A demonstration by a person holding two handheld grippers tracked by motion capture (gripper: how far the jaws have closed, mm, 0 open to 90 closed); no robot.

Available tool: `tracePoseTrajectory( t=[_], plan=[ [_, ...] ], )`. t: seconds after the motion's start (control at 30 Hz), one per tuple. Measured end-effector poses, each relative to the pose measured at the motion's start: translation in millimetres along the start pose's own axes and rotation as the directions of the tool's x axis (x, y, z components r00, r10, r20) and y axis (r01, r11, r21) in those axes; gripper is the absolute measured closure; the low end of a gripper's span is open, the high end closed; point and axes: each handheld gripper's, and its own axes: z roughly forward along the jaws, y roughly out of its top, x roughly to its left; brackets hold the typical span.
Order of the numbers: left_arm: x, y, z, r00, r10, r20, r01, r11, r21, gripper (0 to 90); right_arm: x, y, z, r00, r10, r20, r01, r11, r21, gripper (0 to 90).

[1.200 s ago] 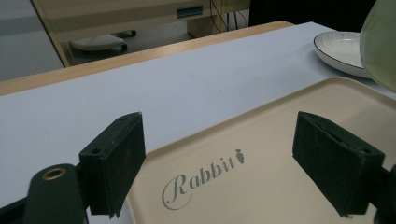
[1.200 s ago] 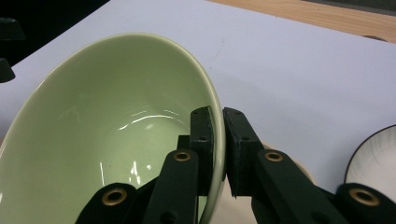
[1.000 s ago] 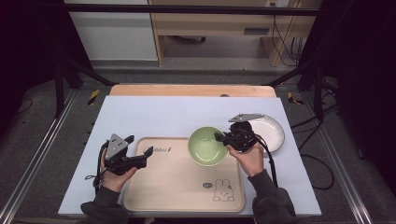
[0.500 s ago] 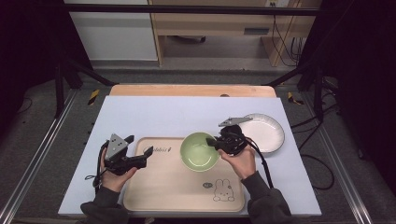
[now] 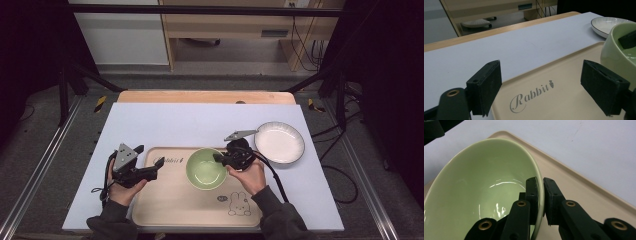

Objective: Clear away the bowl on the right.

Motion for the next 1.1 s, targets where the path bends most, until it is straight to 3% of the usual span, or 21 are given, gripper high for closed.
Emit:
tracePoseTrajectory(
  t=[0.47,1.1],
  plan=[
    [0.5,-0.2,0.0,1.0,-0.007,-0.004,0.007,1.0,-0.006,16.9,12.4,-7.6,25.5,0.9994,-0.023,-0.026,0.025,0.997,0.072,82.7],
    [0.8,-0.9,0.5,0.9999,-0.01,-0.003,0.01,0.9999,-0.003,16.9,12.2,-14.1,38.0,0.9991,-0.015,-0.041,0.019,0.993,0.118,82.7]
  ],
)
